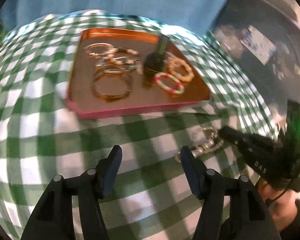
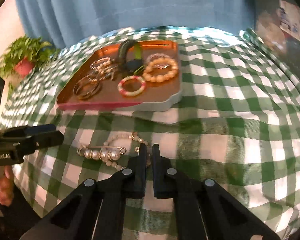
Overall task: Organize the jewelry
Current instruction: 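Grasp the pearl brooch pin with the left tool while the right tool grasps the white pearl bracelet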
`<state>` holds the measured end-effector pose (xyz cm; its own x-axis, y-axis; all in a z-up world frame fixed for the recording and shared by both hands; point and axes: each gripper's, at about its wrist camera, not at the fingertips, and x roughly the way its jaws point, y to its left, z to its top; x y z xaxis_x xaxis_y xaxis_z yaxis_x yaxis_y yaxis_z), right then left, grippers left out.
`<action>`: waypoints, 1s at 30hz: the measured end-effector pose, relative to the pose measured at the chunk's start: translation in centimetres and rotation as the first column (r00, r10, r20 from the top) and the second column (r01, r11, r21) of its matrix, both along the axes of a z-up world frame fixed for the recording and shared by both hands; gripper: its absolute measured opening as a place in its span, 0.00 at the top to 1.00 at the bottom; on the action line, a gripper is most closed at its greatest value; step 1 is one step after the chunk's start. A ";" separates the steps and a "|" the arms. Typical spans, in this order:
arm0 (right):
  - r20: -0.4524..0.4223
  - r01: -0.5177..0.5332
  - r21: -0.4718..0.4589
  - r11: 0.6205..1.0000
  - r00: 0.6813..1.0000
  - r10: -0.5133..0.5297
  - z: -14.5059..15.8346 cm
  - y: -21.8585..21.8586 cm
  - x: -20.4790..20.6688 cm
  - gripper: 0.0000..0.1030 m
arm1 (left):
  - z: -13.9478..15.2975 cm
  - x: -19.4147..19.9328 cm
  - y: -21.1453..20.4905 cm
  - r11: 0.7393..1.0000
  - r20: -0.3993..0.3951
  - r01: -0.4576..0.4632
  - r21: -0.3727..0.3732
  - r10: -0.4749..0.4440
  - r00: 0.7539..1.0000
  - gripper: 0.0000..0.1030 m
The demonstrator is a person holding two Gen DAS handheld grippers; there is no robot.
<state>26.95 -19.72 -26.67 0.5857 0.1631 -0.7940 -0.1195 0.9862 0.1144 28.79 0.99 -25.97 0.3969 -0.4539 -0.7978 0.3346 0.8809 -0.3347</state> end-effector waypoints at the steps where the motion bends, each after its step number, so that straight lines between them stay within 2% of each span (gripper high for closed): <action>1: 0.009 0.005 -0.004 1.000 1.000 -0.005 0.1 -0.2 0.0 0.96 | 0.1 0.0 -0.9 1.000 0.003 0.030 -0.001 -0.030 1.000 0.41; 6: 0.026 0.010 0.056 0.998 1.000 -0.012 0.4 -1.3 0.4 0.96 | -0.6 -0.1 -5.7 0.980 0.006 0.196 0.027 -0.197 0.980 0.41; 10: 0.001 0.006 0.086 0.996 1.000 -0.006 -0.4 -1.4 0.5 0.96 | -0.7 -0.1 -8.0 0.961 0.068 0.258 0.100 -0.265 0.962 0.43; 11: -0.001 0.009 0.096 0.995 1.000 -0.009 -0.5 -1.6 0.5 0.96 | -0.7 0.0 -8.1 0.962 0.082 0.244 0.120 -0.255 0.964 0.61; 12: -0.002 0.012 0.104 0.994 1.000 -0.011 -0.5 -1.8 0.5 0.96 | -0.6 0.1 -8.0 0.963 0.092 0.220 0.156 -0.236 0.967 0.74; 13: -0.003 0.014 0.108 0.994 1.000 -0.013 -0.5 -1.8 0.4 0.96 | -0.5 0.4 -7.5 0.970 0.075 0.202 0.138 -0.214 0.974 0.89; 14: -0.004 0.014 0.114 0.993 1.000 -0.013 -0.5 -1.9 0.3 0.96 | -0.6 0.9 -6.4 0.983 0.035 0.153 0.102 -0.157 0.987 0.89; 16: 0.000 0.015 0.114 0.993 1.000 -0.015 -0.4 -2.0 0.1 0.96 | -0.6 1.1 -3.9 0.994 0.031 0.043 0.101 -0.046 0.998 0.89; 20: 0.022 0.008 0.097 0.995 1.000 -0.010 0.0 -1.8 -0.7 0.96 | -0.6 0.4 -0.7 0.991 0.010 -0.079 0.108 0.078 0.997 0.89; 24: 0.050 -0.006 0.101 0.995 0.999 0.001 0.6 -2.0 -1.2 0.94 | -0.8 -0.2 0.2 0.990 -0.014 -0.115 0.083 0.117 0.993 0.86; 25: 0.048 -0.021 0.094 0.995 0.999 0.016 0.4 -1.8 -1.1 0.92 | -0.7 -0.3 0.1 0.990 -0.013 -0.113 0.089 0.115 0.993 0.83; 26: 0.046 -0.030 0.087 0.996 0.999 0.026 0.3 -1.5 -0.9 0.91 | -0.7 -0.4 -0.2 0.990 -0.006 -0.105 0.093 0.106 0.994 0.78; 28: 0.035 -0.056 0.075 0.996 0.998 0.053 -0.1 -0.9 -0.4 0.86 | -0.8 -0.4 -1.1 0.989 0.024 -0.095 0.112 0.093 0.995 0.75; 30: 0.025 -0.068 0.030 0.997 0.997 0.068 -0.7 -0.3 0.5 0.86 | -0.9 -0.6 -1.8 0.988 0.055 -0.071 0.138 0.064 0.996 0.70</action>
<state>27.46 -19.99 -27.35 0.5916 0.2269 -0.7737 -0.1892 0.9719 0.1404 28.17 -0.79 -26.83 0.4641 -0.3103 -0.8296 0.2858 0.9390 -0.1913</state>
